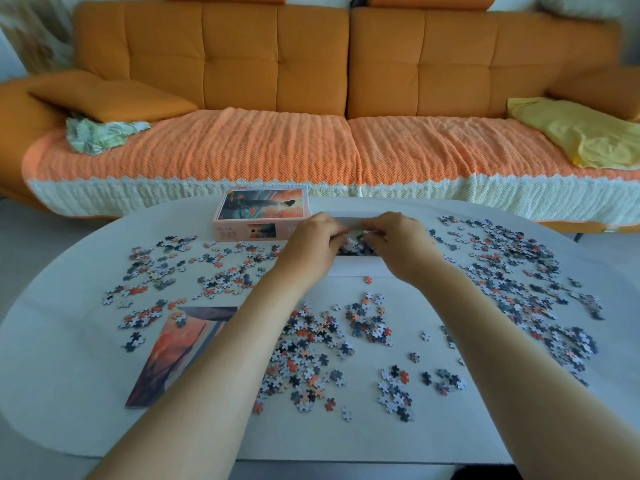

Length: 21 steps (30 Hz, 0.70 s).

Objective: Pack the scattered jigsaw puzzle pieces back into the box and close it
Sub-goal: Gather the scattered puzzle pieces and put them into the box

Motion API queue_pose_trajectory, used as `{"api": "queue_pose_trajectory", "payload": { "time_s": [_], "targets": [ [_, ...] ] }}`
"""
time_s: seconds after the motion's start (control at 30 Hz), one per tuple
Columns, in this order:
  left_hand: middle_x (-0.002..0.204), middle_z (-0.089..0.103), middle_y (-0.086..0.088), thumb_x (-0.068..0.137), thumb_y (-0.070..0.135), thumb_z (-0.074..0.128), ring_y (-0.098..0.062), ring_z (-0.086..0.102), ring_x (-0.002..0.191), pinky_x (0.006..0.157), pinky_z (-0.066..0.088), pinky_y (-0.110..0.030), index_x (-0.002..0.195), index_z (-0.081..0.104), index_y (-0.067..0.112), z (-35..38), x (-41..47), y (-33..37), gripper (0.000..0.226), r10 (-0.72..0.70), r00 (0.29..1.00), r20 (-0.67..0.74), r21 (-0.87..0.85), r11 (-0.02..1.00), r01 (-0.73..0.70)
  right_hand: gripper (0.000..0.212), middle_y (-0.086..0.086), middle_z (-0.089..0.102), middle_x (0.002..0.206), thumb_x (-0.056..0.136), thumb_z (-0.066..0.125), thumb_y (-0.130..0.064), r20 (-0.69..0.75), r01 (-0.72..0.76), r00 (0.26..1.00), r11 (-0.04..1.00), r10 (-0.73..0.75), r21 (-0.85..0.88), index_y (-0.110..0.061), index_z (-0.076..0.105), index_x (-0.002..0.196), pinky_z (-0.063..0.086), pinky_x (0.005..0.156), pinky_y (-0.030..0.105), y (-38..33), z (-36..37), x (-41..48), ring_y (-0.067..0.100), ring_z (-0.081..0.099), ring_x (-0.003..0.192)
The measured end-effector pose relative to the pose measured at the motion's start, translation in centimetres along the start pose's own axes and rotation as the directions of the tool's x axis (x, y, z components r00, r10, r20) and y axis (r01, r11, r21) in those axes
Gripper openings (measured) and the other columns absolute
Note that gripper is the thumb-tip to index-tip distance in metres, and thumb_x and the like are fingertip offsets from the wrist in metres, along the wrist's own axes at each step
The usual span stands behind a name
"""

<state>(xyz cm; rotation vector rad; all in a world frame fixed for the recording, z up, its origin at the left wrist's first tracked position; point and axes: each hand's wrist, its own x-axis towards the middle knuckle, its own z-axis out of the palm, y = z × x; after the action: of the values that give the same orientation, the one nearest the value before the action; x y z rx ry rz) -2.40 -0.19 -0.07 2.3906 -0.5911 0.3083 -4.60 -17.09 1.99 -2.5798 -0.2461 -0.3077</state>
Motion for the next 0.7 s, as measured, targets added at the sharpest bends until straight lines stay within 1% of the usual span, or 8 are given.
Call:
{"api": "queue_pose_trajectory", "payload": {
  "time_s": [0.1, 0.2, 0.27, 0.33, 0.4, 0.5, 0.6, 0.7],
  "targets": [
    [0.134, 0.054, 0.001, 0.102, 0.022, 0.044, -0.023, 0.044, 0.125, 0.107, 0.031, -0.041, 0.134, 0.057, 0.018, 0.5, -0.1, -0.7, 0.035, -0.004, 0.993, 0.119, 0.21, 0.977, -0.022, 0.031, 0.004, 0.063, 0.096, 0.099, 0.048, -0.012, 0.052, 0.035, 0.998, 0.999, -0.033, -0.035, -0.023, 0.065, 0.123, 0.037, 0.061, 0.023, 0.3, -0.2, -0.2, 0.021, 0.056, 0.078],
    [0.127, 0.054, 0.006, 0.1, 0.024, 0.042, -0.018, 0.044, 0.122, 0.103, 0.024, -0.039, 0.128, 0.059, 0.025, -0.1, -0.5, -0.5, 0.033, 0.054, 0.995, 0.088, 0.26, 0.963, -0.076, 0.036, 0.001, 0.068, 0.102, 0.096, 0.044, -0.009, 0.057, 0.024, 0.998, 0.997, -0.02, -0.071, -0.023, 0.066, 0.121, 0.039, 0.06, 0.016, 0.0, -0.9, -0.5, 0.009, 0.055, 0.07],
    [0.12, 0.057, 0.008, 0.098, 0.031, 0.042, -0.017, 0.047, 0.116, 0.104, 0.022, -0.038, 0.118, 0.064, 0.026, -0.5, -0.7, -0.5, 0.03, 0.068, 0.988, 0.141, 0.299, 0.948, -0.108, 0.04, -0.006, 0.071, 0.094, 0.092, 0.041, -0.015, 0.19, 0.033, 0.982, 0.993, -0.011, -0.114, -0.031, 0.067, 0.118, 0.041, 0.052, 0.017, -0.5, -0.9, -1.0, 0.001, 0.052, 0.063],
    [0.112, 0.059, 0.008, 0.095, 0.037, 0.04, -0.021, 0.049, 0.11, 0.106, 0.025, -0.039, 0.111, 0.065, 0.024, -0.8, -1.1, -0.8, 0.033, 0.024, 0.965, 0.26, 0.32, 0.941, -0.109, 0.042, -0.005, 0.071, 0.095, 0.089, 0.039, -0.024, 0.332, 0.056, 0.943, 0.988, -0.005, -0.144, -0.036, 0.064, 0.12, 0.051, 0.064, 0.029, -0.9, -0.4, -1.3, 0.009, 0.059, 0.073],
    [0.107, 0.059, 0.007, 0.092, 0.037, 0.039, -0.022, 0.051, 0.107, 0.106, 0.028, -0.04, 0.108, 0.064, 0.023, -0.8, -1.4, -1.0, 0.033, 0.012, 0.948, 0.319, 0.328, 0.937, -0.122, 0.043, -0.003, 0.068, 0.107, 0.088, 0.037, -0.03, 0.385, 0.058, 0.923, 0.981, 0.02, -0.188, -0.037, 0.059, 0.124, 0.052, 0.072, 0.035, -1.0, 0.2, -1.3, 0.017, 0.059, 0.085],
    [0.123, 0.056, 0.009, 0.09, 0.034, 0.043, -0.021, 0.047, 0.115, 0.11, 0.025, -0.038, 0.12, 0.063, 0.026, -0.6, -1.6, -1.1, 0.037, 0.062, 0.954, 0.292, 0.334, 0.929, -0.163, 0.035, -0.003, 0.065, 0.101, 0.09, 0.034, -0.038, 0.382, 0.033, 0.922, 0.967, 0.069, -0.253, -0.026, 0.063, 0.107, 0.051, 0.073, 0.035, -0.9, 0.1, -1.0, 0.023, 0.059, 0.089],
    [0.129, 0.055, 0.009, 0.09, 0.036, 0.044, -0.02, 0.047, 0.122, 0.117, 0.015, -0.042, 0.125, 0.062, 0.026, -0.4, -1.4, -0.8, 0.04, 0.059, 0.943, 0.328, 0.357, 0.916, -0.182, 0.041, -0.004, 0.06, 0.125, 0.088, 0.04, -0.041, 0.328, 0.059, 0.944, 0.952, 0.045, -0.3, -0.02, 0.064, 0.114, 0.049, 0.091, 0.041, -0.5, -0.3, -0.8, 0.024, 0.056, 0.11],
    [0.118, 0.061, 0.011, 0.088, 0.04, 0.042, -0.014, 0.053, 0.118, 0.12, -0.002, -0.045, 0.11, 0.065, 0.028, -0.3, -0.7, -0.6, 0.034, 0.021, 0.922, 0.387, 0.375, 0.91, -0.178, 0.039, -0.004, 0.066, 0.097, 0.079, 0.041, -0.045, 0.369, 0.057, 0.927, 0.952, 0.061, -0.299, -0.023, 0.064, 0.101, 0.055, 0.073, 0.04, -0.2, -0.4, -0.8, 0.02, 0.062, 0.087]
  ]
}}
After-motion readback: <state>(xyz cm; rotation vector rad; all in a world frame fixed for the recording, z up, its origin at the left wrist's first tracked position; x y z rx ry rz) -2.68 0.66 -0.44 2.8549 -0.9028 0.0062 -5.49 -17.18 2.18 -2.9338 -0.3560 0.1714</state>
